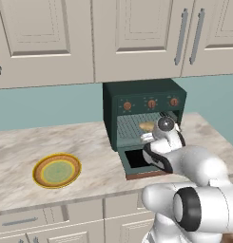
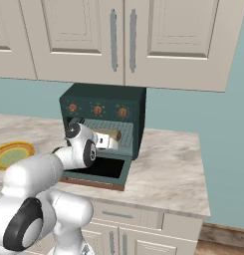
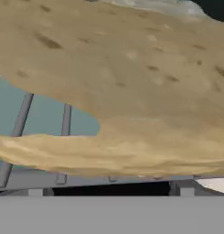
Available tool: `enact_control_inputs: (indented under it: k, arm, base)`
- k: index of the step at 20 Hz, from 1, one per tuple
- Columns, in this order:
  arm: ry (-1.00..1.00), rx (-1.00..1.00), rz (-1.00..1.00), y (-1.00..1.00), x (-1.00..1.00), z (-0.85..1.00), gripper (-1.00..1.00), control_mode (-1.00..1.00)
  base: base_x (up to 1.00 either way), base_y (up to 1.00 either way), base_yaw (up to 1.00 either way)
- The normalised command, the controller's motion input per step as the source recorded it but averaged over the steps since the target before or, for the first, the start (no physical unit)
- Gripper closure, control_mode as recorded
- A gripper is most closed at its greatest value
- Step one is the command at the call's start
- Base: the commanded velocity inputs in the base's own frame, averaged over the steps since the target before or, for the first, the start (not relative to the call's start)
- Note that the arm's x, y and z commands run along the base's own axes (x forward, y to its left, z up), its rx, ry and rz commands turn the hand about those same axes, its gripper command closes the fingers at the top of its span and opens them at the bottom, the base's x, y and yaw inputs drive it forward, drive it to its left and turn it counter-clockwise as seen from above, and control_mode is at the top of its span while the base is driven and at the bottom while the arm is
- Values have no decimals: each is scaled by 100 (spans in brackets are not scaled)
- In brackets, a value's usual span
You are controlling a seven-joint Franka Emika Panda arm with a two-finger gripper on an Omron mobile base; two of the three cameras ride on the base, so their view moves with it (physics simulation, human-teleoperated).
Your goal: Pull the toaster oven rack outwards. Pick up the baguette from the plate and place it on the toaster oven rack. Close the toaster oven door fully and set the temperature to the lowest setting.
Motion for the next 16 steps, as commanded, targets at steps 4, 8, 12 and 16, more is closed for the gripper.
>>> enact_control_inputs:
  k: [4,8,12,16]
  arm:
    - [-2,0,3,-1,44,6,-100,-100]
    - [-1,0,1,-4,19,41,-100,-100]
    - [0,0,0,-9,32,46,-100,-100]
    - [3,0,0,0,60,28,-100,-100]
  base:
    - [0,0,0]
    - [0,0,0]
    - [0,0,0]
    - [0,0,0]
